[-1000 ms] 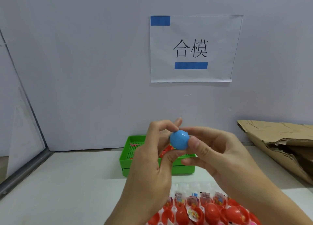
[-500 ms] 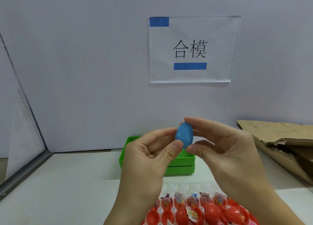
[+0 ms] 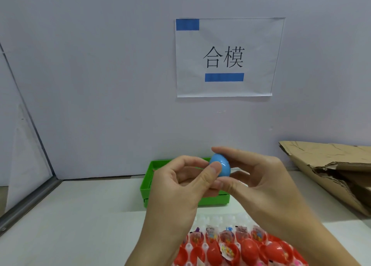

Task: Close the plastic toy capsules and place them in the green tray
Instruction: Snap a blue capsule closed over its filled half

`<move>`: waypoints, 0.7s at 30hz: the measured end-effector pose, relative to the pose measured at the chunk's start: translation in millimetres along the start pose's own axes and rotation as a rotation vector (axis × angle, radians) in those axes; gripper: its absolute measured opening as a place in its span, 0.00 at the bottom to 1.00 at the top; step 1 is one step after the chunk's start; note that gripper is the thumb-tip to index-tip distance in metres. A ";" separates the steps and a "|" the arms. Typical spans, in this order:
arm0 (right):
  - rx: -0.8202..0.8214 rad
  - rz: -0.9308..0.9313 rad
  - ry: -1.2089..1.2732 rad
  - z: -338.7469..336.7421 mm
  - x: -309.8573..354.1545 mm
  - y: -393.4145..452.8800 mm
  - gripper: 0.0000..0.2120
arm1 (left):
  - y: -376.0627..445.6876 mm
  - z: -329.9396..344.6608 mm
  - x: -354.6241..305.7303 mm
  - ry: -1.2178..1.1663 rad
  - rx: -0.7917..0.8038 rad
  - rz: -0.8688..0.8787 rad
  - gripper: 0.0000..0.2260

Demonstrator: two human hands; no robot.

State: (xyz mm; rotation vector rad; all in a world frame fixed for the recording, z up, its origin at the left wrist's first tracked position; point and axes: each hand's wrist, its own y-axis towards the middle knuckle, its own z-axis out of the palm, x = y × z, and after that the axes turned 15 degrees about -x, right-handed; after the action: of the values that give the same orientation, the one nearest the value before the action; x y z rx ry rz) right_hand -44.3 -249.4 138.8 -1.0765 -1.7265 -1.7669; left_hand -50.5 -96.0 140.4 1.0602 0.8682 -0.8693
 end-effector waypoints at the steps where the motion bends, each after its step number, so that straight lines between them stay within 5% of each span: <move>1: 0.009 0.039 0.003 -1.3 -0.1 1.1 0.24 | -0.7 -0.4 0.1 0.053 0.010 0.035 0.18; 4: 0.051 0.198 0.011 -9.8 -4.2 6.4 0.21 | -1.4 -6.8 0.4 0.278 0.103 0.268 0.12; 7: 0.187 0.339 0.086 -13.1 -5.1 8.0 0.17 | -0.4 -10.0 4.5 0.501 0.210 0.550 0.18; 15: 0.258 0.416 0.311 -7.6 -6.5 5.5 0.16 | 3.9 -6.7 14.7 0.529 0.002 0.853 0.14; 18: 0.182 0.356 0.251 -7.1 -4.2 5.1 0.15 | 1.9 -6.4 14.0 0.483 0.042 0.750 0.19; 21: 0.035 0.298 0.185 -6.2 -3.3 6.1 0.16 | -3.6 -4.2 11.6 0.203 0.089 0.305 0.26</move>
State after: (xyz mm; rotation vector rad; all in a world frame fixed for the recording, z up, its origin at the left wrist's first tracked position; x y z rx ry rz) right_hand -38.9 -256.8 140.6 -1.0571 -1.4007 -1.5895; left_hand -49.8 -94.8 127.5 1.3361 0.8135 -0.5548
